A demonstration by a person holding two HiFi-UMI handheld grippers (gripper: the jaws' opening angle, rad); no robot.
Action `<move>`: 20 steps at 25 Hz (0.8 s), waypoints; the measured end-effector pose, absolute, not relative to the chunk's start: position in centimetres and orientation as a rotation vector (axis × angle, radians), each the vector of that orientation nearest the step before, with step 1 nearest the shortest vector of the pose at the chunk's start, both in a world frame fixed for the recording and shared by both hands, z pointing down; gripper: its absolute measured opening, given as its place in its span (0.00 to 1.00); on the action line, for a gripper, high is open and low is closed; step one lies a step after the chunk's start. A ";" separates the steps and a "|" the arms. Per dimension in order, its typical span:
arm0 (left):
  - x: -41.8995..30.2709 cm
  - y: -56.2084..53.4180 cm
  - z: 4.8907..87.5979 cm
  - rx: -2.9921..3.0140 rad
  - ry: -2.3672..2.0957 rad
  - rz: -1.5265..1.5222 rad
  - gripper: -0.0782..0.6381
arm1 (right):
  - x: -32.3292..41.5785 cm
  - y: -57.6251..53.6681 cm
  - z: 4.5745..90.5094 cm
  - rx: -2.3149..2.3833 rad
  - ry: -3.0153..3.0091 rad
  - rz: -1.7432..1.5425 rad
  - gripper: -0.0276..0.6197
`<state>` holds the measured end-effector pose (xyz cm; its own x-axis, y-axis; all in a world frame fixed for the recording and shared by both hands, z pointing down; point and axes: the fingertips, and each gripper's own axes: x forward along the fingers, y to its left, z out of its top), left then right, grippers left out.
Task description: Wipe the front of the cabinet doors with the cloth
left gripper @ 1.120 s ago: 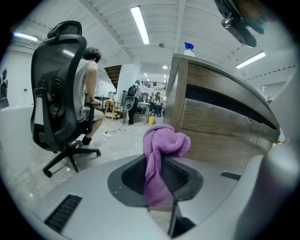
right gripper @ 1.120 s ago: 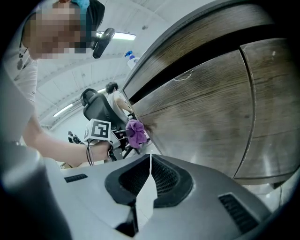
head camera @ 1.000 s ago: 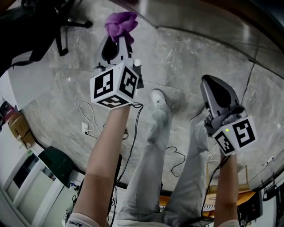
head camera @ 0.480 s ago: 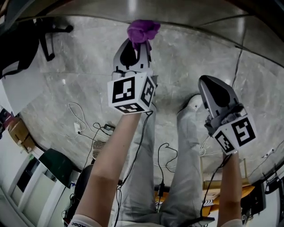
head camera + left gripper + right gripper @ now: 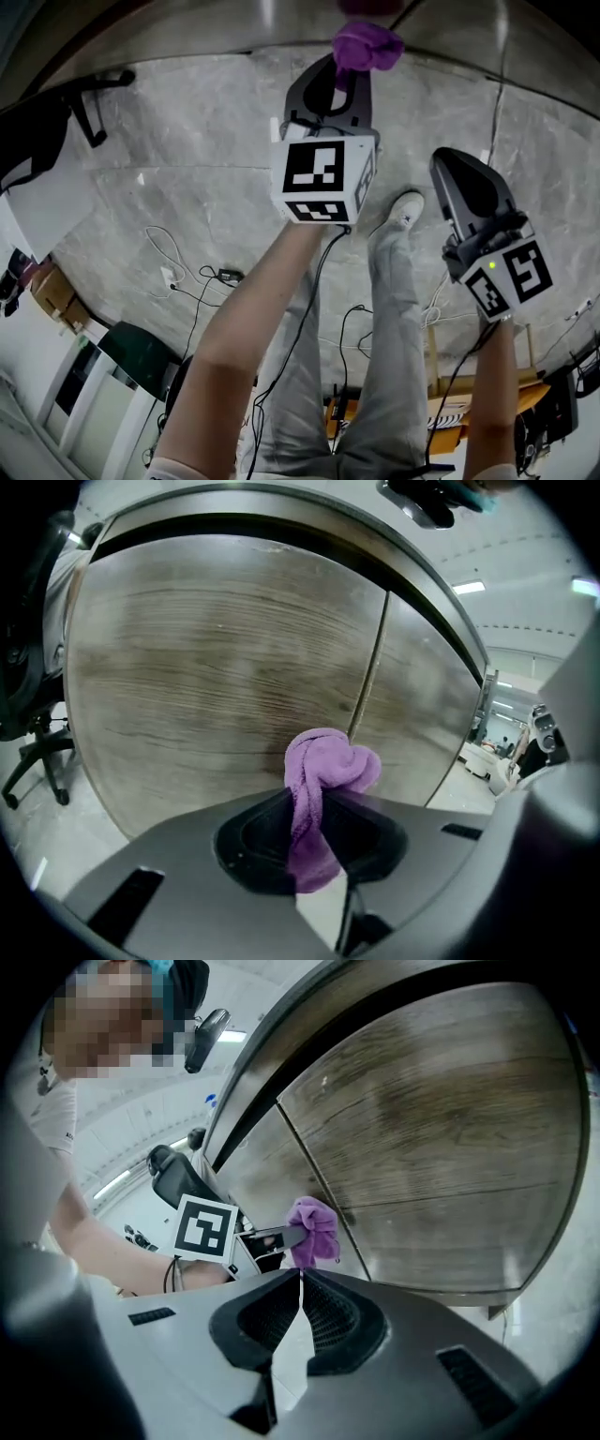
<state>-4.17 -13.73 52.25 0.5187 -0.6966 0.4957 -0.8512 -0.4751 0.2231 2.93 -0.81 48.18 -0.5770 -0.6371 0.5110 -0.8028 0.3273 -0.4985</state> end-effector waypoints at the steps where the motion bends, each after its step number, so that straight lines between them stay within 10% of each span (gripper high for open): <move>1: -3.8 -14.1 52.3 2.323 -1.261 0.467 0.22 | 3.0 -1.0 48.3 1.311 -2.369 1.088 0.09; 20: -19.5 -19.4 53.2 2.233 -1.417 0.523 0.22 | -7.5 -4.4 48.6 1.274 -2.417 1.133 0.09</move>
